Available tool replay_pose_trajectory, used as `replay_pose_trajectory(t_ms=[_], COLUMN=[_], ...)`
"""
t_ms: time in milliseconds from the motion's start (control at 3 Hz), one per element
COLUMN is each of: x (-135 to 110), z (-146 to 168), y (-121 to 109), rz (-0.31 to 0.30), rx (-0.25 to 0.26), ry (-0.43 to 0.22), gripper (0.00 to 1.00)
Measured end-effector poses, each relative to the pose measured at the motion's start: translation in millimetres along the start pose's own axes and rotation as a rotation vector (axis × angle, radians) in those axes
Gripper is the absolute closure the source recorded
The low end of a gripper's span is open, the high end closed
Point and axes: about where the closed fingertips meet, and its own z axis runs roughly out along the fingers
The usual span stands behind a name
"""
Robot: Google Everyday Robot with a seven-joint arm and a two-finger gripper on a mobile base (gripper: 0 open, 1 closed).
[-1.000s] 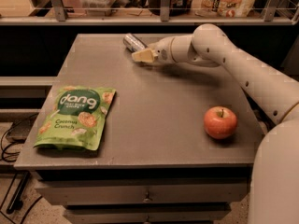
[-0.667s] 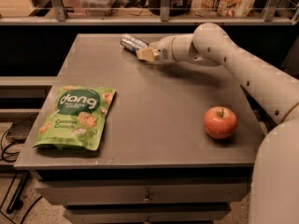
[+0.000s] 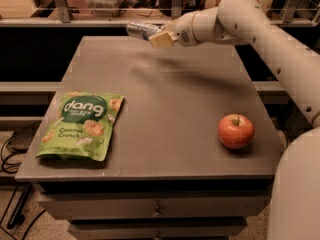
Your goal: Pick redbull can
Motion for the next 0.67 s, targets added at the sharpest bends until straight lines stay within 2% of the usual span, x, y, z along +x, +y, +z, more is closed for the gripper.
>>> replay_pose_trajectory(t_ms=[333,667], x=[-46.1,-45.0], z=[-45.9,-48.4], y=[0.1,7.4], rz=[-0.176,-0.182], rx=[-0.011,-0.045], ry=[0.04,0.054], gripper=[1.0,1.0])
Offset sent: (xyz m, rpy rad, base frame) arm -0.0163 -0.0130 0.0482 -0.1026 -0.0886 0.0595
